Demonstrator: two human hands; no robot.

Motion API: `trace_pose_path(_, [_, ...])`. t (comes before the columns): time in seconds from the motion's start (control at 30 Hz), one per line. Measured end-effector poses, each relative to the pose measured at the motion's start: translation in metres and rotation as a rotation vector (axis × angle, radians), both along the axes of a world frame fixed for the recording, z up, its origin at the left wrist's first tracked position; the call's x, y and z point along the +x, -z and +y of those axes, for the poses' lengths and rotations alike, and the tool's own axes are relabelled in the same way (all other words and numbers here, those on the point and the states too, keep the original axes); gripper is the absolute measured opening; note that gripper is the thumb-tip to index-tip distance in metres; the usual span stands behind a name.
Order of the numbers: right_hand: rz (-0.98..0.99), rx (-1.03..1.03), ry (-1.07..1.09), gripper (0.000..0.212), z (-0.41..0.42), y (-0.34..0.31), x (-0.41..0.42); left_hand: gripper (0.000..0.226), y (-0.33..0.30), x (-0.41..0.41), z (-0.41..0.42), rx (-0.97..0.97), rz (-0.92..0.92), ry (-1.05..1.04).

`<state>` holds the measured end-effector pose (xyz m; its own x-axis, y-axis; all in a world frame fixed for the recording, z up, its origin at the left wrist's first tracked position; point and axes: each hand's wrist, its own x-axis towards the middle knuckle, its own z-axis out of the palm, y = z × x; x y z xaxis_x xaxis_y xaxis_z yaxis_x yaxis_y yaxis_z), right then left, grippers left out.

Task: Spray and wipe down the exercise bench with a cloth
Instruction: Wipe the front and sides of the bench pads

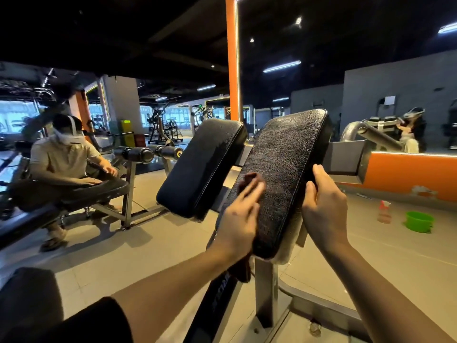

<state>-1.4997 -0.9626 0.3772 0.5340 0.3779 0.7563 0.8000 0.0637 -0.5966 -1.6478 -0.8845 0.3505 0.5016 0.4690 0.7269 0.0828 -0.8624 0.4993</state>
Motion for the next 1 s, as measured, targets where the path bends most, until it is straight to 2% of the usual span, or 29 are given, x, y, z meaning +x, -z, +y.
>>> trace_pose_path(0.07, [0.005, -0.009, -0.002, 0.044, -0.001, 0.001, -0.003, 0.045, 0.006, -0.013, 0.025, -0.180, 0.013, -0.154])
trace_pose_path(0.13, [0.013, -0.014, 0.001, 0.044, -0.002, 0.001, -0.005, 0.044, 0.010, -0.018, 0.031, -0.227, 0.019, -0.278])
trace_pose_path(0.2, [0.012, -0.014, 0.006, 0.044, -0.001, 0.000, -0.006, 0.043, 0.007, -0.011, 0.014, -0.138, -0.003, -0.248])
trace_pose_path(0.3, [0.001, -0.008, 0.017, 0.044, 0.000, -0.001, -0.006, 0.045, 0.001, 0.005, -0.027, 0.158, 0.062, -0.077])
trace_pose_path(0.37, [-0.014, -0.009, 0.018, 0.044, -0.001, 0.000, -0.005, 0.048, -0.003, 0.006, -0.031, 0.219, 0.104, 0.015])
trace_pose_path(0.43, [-0.039, -0.015, 0.013, 0.044, -0.002, 0.001, -0.002, 0.046, -0.004, 0.002, -0.008, 0.129, 0.070, 0.009])
trace_pose_path(0.53, [-0.078, -0.038, 0.014, 0.044, -0.004, 0.000, 0.004, 0.043, -0.006, -0.008, 0.039, -0.193, 0.047, -0.233])
trace_pose_path(0.57, [-0.085, -0.040, 0.022, 0.043, -0.005, -0.001, 0.005, 0.043, -0.009, -0.009, 0.047, -0.242, 0.071, -0.289])
trace_pose_path(0.63, [-0.089, -0.008, 0.060, 0.038, -0.003, -0.005, 0.006, 0.044, -0.021, 0.001, 0.041, -0.165, 0.097, -0.271])
trace_pose_path(0.77, [-0.067, 0.095, 0.162, 0.040, -0.001, -0.025, 0.012, 0.045, -0.058, 0.048, -0.003, 0.185, 0.124, -0.017])
trace_pose_path(0.83, [-0.102, 0.083, 0.156, 0.041, 0.003, -0.039, 0.024, 0.046, -0.074, 0.065, -0.002, 0.235, 0.134, 0.048])
trace_pose_path(1.0, [-0.223, -0.014, 0.130, 0.029, 0.015, -0.077, 0.056, 0.045, -0.109, 0.085, 0.053, 0.001, 0.164, -0.266])
